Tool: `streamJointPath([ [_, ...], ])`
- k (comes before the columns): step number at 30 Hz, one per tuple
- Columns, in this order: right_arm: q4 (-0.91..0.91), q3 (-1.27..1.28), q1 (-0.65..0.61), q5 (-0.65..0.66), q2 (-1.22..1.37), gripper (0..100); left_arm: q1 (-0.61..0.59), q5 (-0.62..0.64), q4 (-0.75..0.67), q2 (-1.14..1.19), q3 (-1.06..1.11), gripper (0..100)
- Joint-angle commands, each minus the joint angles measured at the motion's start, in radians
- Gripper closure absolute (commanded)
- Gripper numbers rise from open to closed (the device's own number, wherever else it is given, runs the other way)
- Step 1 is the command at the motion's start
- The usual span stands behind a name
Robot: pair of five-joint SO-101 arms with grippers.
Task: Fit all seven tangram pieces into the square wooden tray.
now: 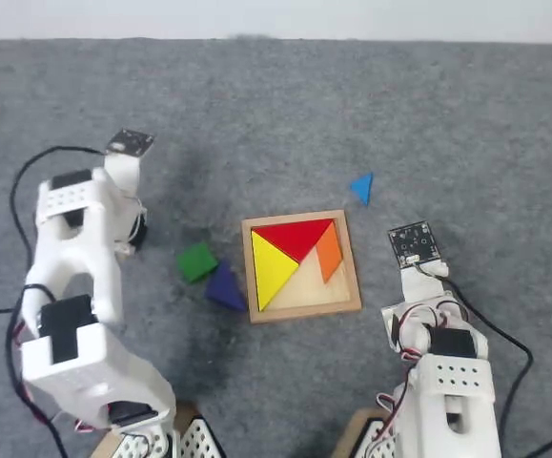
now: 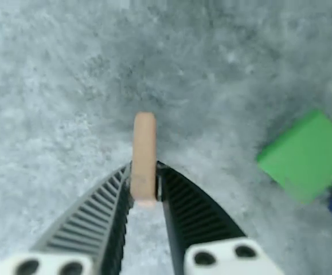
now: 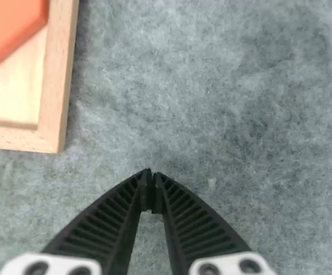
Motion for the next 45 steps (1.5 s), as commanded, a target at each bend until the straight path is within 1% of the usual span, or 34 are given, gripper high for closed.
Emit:
streamJointPath([
  [1,-0.001,-0.006,-0.005,0.011,-0.022,98.9,0.107,0.035,0.184,-0.046,-0.153,99],
  [5,-0.001,-0.006,-0.005,0.011,-0.022,98.9,0.299,0.123,0.227,-0.172,-0.159,99],
  [8,-0.001,-0.006,-0.005,0.011,-0.022,98.9,0.480,0.210,0.244,-0.239,-0.157,99],
  [11,-0.002,-0.006,-0.005,0.009,-0.022,98.9,0.674,0.299,0.250,-0.244,-0.159,99],
  [14,-0.002,-0.006,-0.005,0.006,-0.022,98.9,0.827,0.396,0.195,-0.206,-0.159,99],
  [17,-0.002,-0.006,-0.005,0.005,-0.022,98.9,0.913,0.502,0.104,-0.135,-0.159,99],
  [19,-0.002,-0.006,-0.005,0.005,-0.022,98.9,0.931,0.578,0.040,-0.066,-0.159,99],
  [22,-0.002,-0.006,-0.005,0.005,-0.022,98.9,0.933,0.738,-0.034,0.046,-0.160,99],
  [25,-0.002,-0.006,-0.005,0.005,-0.022,98.9,0.934,0.881,-0.052,0.124,-0.170,99],
  [27,-0.002,-0.006,-0.005,0.005,-0.022,98.9,0.930,0.925,-0.052,0.144,-0.193,99],
  [38,-0.010,-0.005,-0.005,0.005,-0.022,98.9,0.921,0.922,-0.011,0.149,-0.240,98],
  [40,-0.010,-0.005,-0.005,0.005,-0.022,98.9,0.921,0.911,-0.006,0.147,-0.242,95],
  [43,-0.010,-0.005,-0.005,0.005,-0.022,98.9,0.921,0.841,0.000,0.146,-0.242,89],
  [45,-0.010,-0.005,-0.005,0.005,-0.022,98.9,0.919,0.809,0.002,0.144,-0.243,88],
])
